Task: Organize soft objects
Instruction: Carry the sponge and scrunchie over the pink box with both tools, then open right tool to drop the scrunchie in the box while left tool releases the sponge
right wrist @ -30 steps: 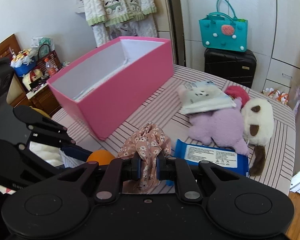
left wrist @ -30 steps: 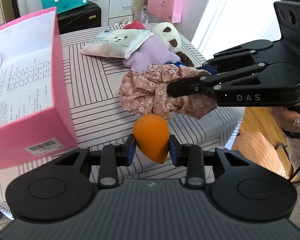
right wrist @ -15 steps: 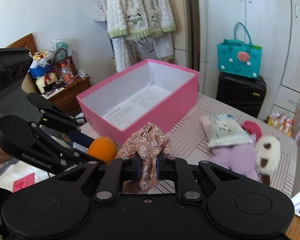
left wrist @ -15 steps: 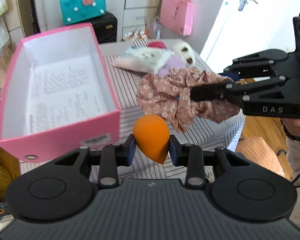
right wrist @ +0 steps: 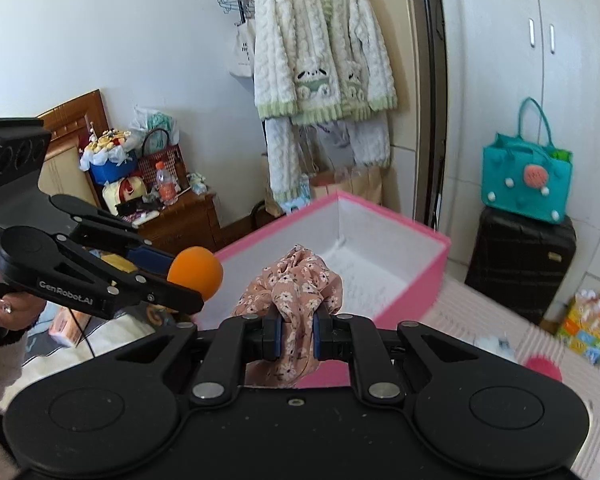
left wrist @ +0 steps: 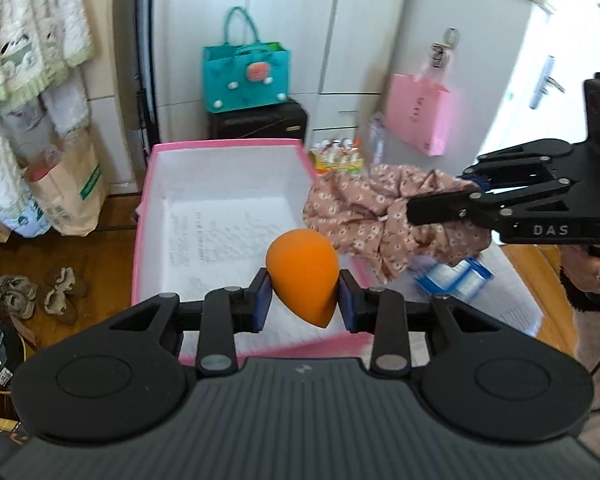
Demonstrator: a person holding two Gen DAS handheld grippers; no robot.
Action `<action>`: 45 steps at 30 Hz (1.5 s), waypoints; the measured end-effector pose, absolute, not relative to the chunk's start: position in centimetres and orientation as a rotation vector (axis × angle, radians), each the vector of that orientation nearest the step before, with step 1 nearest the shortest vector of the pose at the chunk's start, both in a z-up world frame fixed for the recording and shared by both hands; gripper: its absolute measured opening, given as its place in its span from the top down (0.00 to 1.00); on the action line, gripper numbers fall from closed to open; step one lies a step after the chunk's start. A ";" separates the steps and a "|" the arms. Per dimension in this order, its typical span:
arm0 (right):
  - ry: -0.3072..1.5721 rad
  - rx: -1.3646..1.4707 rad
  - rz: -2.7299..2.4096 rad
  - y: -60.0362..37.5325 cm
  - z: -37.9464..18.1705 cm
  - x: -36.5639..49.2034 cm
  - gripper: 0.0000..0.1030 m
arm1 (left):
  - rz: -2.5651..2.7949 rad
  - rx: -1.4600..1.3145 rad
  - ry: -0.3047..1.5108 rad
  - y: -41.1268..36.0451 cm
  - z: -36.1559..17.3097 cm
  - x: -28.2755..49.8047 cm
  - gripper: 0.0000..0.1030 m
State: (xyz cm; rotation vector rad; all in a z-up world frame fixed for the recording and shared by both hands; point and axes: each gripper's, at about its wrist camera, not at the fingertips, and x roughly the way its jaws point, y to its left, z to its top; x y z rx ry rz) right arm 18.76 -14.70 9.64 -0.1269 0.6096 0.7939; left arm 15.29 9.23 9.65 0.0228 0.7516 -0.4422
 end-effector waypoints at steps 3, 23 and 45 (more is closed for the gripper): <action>0.597 -0.167 0.785 -13.1 9.3 21.5 0.84 | -0.410 0.015 0.789 9.5 8.8 18.6 0.67; 0.734 -0.616 0.881 -5.8 0.9 36.7 0.84 | -0.328 0.036 0.992 8.5 3.0 35.8 0.67; 0.659 -0.719 0.850 -5.6 1.3 37.3 0.59 | -0.199 0.075 1.068 7.6 -0.8 40.1 0.67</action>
